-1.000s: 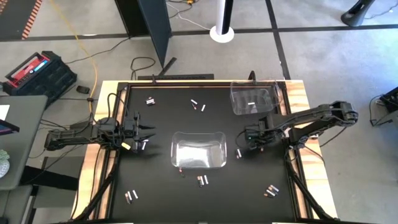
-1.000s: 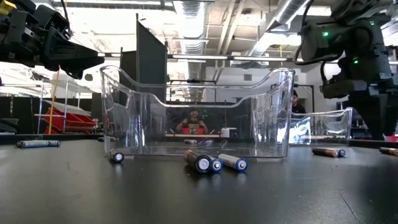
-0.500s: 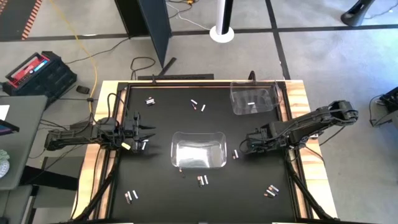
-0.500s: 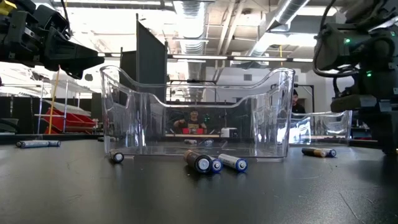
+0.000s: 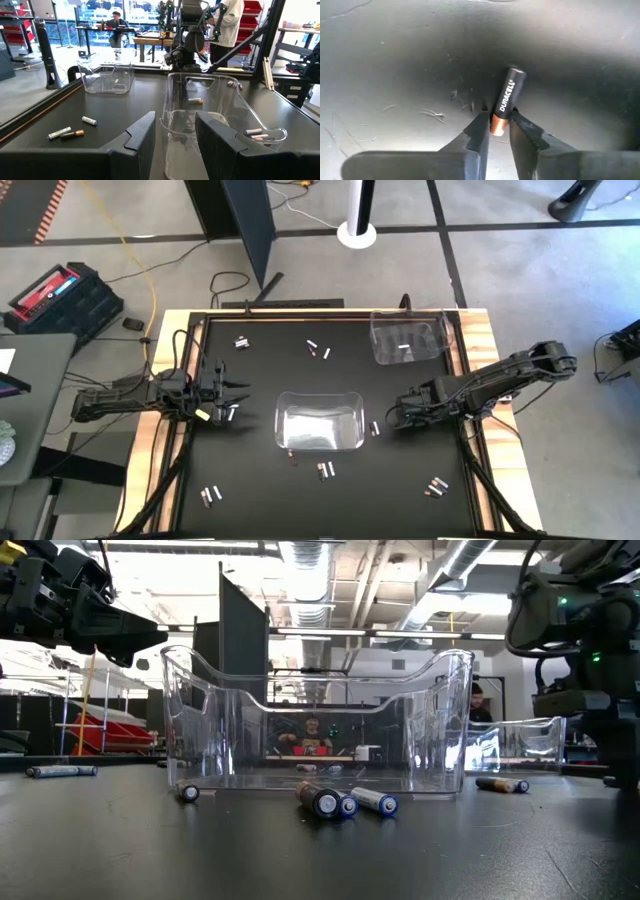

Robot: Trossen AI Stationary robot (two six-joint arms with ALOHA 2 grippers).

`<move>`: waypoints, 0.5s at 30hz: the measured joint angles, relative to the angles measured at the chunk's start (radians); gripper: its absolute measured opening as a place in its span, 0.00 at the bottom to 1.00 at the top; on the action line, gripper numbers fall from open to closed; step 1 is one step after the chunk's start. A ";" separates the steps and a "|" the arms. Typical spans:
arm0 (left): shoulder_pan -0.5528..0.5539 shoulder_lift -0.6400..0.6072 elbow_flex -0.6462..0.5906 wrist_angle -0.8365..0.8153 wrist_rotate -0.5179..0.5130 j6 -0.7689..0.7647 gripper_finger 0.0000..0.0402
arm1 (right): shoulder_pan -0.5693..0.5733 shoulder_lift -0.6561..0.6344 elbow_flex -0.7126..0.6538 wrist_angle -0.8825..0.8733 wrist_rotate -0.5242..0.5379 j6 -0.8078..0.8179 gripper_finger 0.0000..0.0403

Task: Sort batteries
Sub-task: Put the black battery into the top transparent bin

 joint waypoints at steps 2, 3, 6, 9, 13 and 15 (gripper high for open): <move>0.000 0.000 0.000 0.000 0.000 0.000 0.33 | 0.000 0.000 0.000 0.002 0.001 -0.004 0.20; 0.000 0.000 0.000 0.000 0.000 0.000 0.33 | 0.000 0.000 0.000 0.003 0.002 -0.009 0.19; 0.000 0.000 0.000 0.000 0.000 0.000 0.33 | 0.000 0.000 -0.001 0.005 0.002 -0.014 0.18; 0.000 0.000 0.000 0.000 0.000 0.000 0.33 | 0.000 0.001 -0.001 0.006 0.003 -0.027 0.18; 0.000 0.000 0.000 0.000 0.000 0.000 0.33 | -0.001 0.001 -0.001 0.006 0.004 -0.032 0.17; 0.000 0.000 0.000 0.000 0.000 0.000 0.33 | -0.001 0.001 -0.002 0.006 0.004 -0.037 0.17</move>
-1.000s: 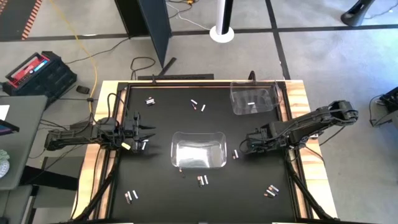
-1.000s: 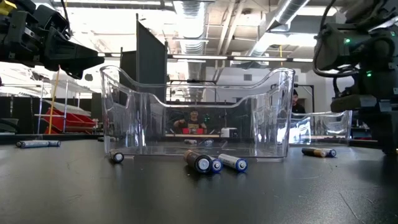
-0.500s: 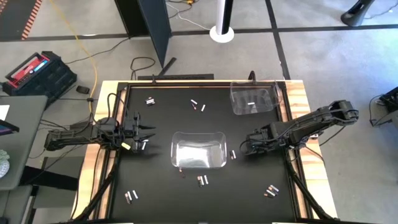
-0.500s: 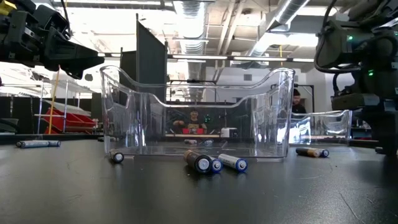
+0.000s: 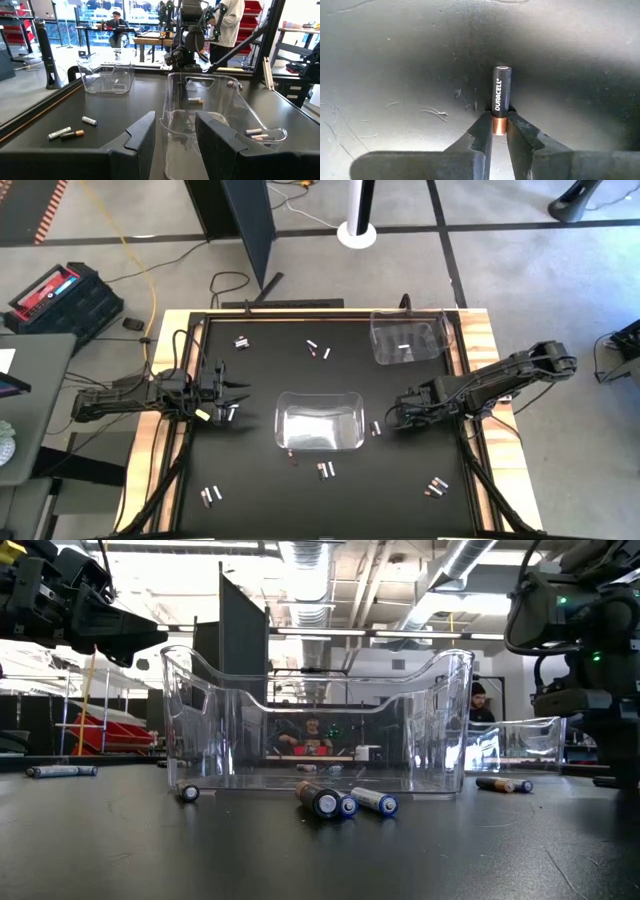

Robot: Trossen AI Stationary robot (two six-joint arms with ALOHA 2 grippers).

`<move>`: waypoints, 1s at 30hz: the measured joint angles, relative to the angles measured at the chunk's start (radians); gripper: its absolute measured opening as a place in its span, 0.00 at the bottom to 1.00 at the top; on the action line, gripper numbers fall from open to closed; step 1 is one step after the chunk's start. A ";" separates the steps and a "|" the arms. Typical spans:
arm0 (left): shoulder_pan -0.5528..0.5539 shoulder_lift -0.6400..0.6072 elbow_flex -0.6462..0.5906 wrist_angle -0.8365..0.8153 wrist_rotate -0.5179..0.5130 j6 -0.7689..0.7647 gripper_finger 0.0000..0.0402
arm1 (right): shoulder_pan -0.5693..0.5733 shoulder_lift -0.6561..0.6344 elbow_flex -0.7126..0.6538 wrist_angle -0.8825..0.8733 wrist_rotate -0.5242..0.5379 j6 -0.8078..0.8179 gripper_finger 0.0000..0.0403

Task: Sort batteries
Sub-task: Put the black battery into the top transparent bin

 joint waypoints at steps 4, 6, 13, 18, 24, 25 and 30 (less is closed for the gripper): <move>0.000 0.000 0.000 0.000 0.000 0.000 0.33 | 0.000 0.000 0.000 0.000 0.000 0.000 0.17; 0.000 0.000 0.000 0.000 0.000 0.000 0.33 | 0.000 0.000 0.004 -0.002 0.000 -0.001 0.17; 0.000 0.000 0.000 0.000 0.000 0.000 0.33 | -0.004 0.004 0.051 -0.052 0.005 -0.048 0.17; 0.000 0.000 0.000 0.000 0.000 0.000 0.33 | -0.016 0.003 0.053 -0.061 0.006 -0.053 0.17; 0.000 0.000 0.000 0.000 0.000 0.000 0.33 | -0.016 -0.012 0.054 -0.059 0.005 -0.053 0.17; 0.000 0.000 0.000 0.000 0.000 0.000 0.33 | -0.016 -0.023 0.054 -0.058 0.005 -0.053 0.17; 0.000 0.000 0.000 0.000 0.000 0.000 0.33 | -0.029 -0.122 0.055 -0.066 0.004 -0.056 0.17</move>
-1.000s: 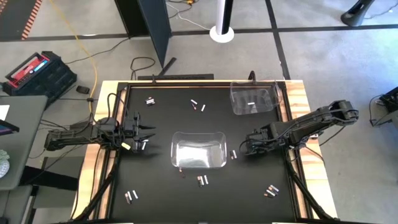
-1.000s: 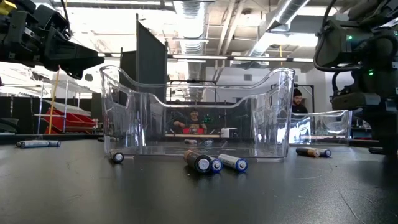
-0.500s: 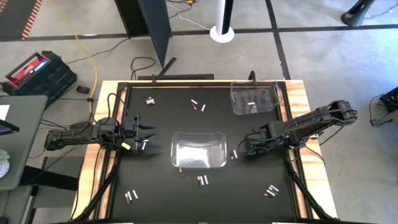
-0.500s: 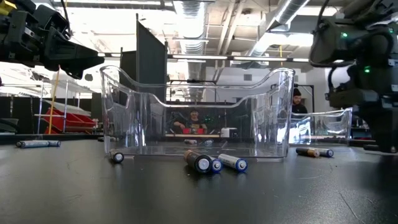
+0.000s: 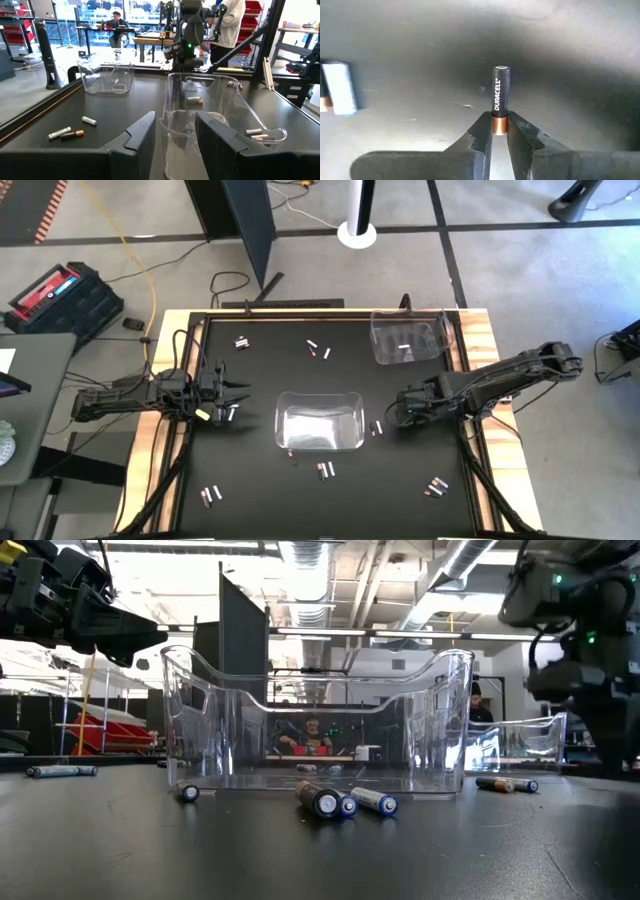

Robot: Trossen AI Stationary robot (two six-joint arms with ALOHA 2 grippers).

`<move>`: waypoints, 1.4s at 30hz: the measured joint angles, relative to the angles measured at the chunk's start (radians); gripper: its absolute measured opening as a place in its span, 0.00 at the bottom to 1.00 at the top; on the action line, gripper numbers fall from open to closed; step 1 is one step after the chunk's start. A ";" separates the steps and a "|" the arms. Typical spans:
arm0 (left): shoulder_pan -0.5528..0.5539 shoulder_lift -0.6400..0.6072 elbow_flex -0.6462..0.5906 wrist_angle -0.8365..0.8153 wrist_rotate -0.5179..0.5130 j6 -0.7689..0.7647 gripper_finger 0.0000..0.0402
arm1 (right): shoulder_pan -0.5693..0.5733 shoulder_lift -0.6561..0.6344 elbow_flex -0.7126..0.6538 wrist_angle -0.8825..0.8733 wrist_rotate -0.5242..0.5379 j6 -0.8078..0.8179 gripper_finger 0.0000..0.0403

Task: Sort batteries
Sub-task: Put the black battery into the top transparent bin

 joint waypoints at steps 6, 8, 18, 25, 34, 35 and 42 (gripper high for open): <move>0.000 0.000 0.000 0.000 0.000 0.000 0.33 | -0.036 -0.175 0.002 -0.006 0.019 0.000 0.17; 0.000 0.000 0.000 0.000 0.000 0.000 0.33 | -0.055 -0.236 0.002 -0.005 0.038 -0.003 0.17; 0.000 0.000 0.000 0.000 0.000 0.000 0.33 | -0.234 -0.387 0.156 -0.007 0.149 -0.234 0.17; 0.000 0.000 0.000 0.000 0.000 0.000 0.33 | -0.499 -0.343 0.345 -0.025 0.153 -0.529 0.17; 0.000 0.000 0.000 0.000 0.000 0.000 0.33 | -0.925 -0.084 0.547 -0.034 0.022 -0.892 0.17; 0.000 0.000 0.000 0.000 0.000 0.000 0.33 | -0.961 -0.041 0.565 -0.038 -0.007 -0.916 0.17; 0.000 0.000 0.000 0.000 0.000 0.000 0.33 | -1.071 0.262 0.671 -0.125 -0.043 -1.037 0.17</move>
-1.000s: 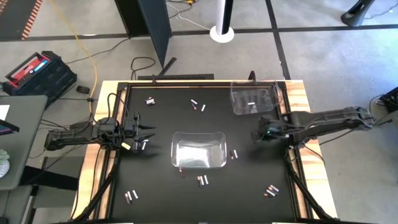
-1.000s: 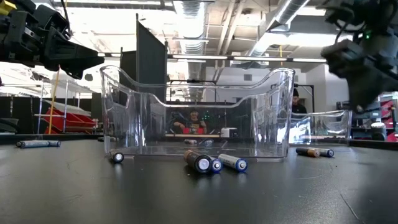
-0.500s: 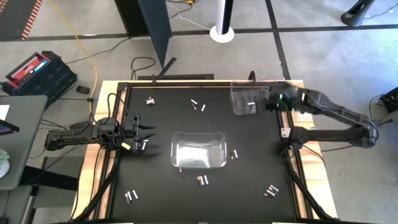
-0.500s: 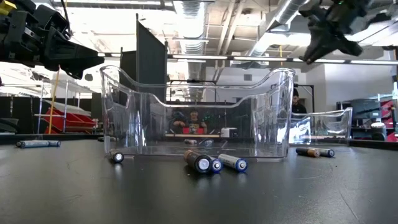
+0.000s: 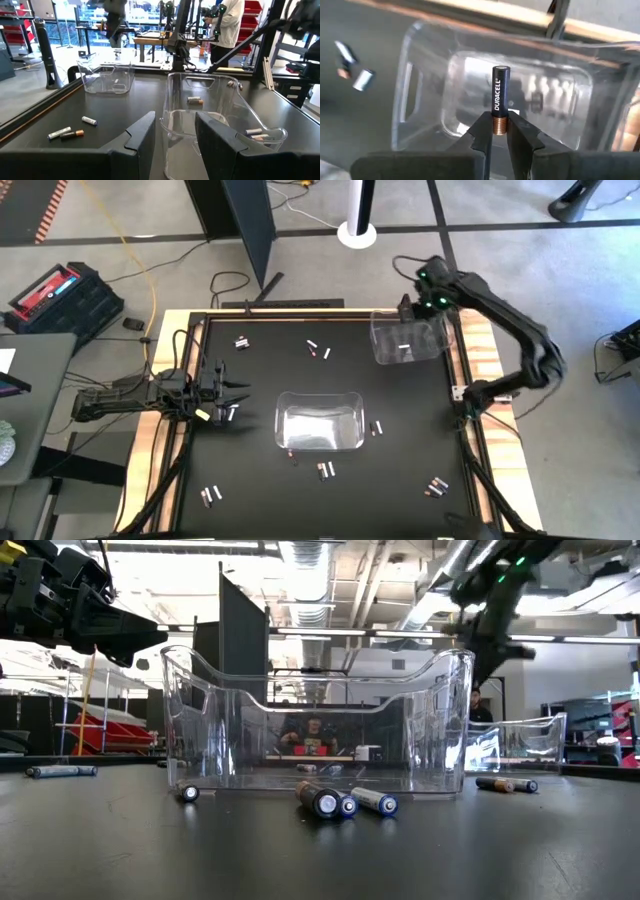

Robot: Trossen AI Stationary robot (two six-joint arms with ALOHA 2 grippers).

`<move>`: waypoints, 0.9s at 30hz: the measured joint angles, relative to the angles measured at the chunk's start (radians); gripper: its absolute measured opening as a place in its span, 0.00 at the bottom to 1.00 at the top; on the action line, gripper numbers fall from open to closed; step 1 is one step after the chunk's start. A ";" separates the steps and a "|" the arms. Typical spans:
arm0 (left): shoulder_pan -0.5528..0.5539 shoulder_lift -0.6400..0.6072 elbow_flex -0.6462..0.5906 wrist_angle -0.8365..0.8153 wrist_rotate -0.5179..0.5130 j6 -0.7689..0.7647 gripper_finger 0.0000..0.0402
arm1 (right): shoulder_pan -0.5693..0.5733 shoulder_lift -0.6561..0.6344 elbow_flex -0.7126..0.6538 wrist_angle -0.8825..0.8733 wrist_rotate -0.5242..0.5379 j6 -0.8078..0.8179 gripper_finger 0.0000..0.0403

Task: Sort batteries
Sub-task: Put the black battery into the top transparent bin

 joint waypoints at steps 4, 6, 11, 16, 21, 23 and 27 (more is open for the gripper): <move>0.000 0.000 0.000 0.000 0.000 0.000 0.33 | 0.002 0.124 0.009 0.001 -0.002 -0.007 0.17; 0.000 0.000 0.000 0.000 0.000 0.000 0.33 | 0.002 0.176 0.009 0.001 -0.002 -0.007 0.17; 0.000 0.000 0.000 0.000 0.000 0.000 0.33 | 0.000 0.253 -0.037 0.045 -0.003 -0.010 0.17; 0.000 0.000 0.000 0.000 0.000 0.000 0.33 | -0.001 0.284 -0.088 0.126 -0.003 -0.007 0.17; 0.000 0.000 0.000 0.000 0.000 0.000 0.33 | -0.001 0.336 -0.122 0.138 -0.003 0.008 0.17; 0.000 0.000 0.000 0.000 0.000 0.000 0.33 | -0.001 0.359 -0.125 0.140 -0.003 0.009 0.17; 0.000 0.000 0.000 0.000 0.000 0.000 0.33 | 0.003 0.395 -0.126 0.144 -0.002 0.010 0.17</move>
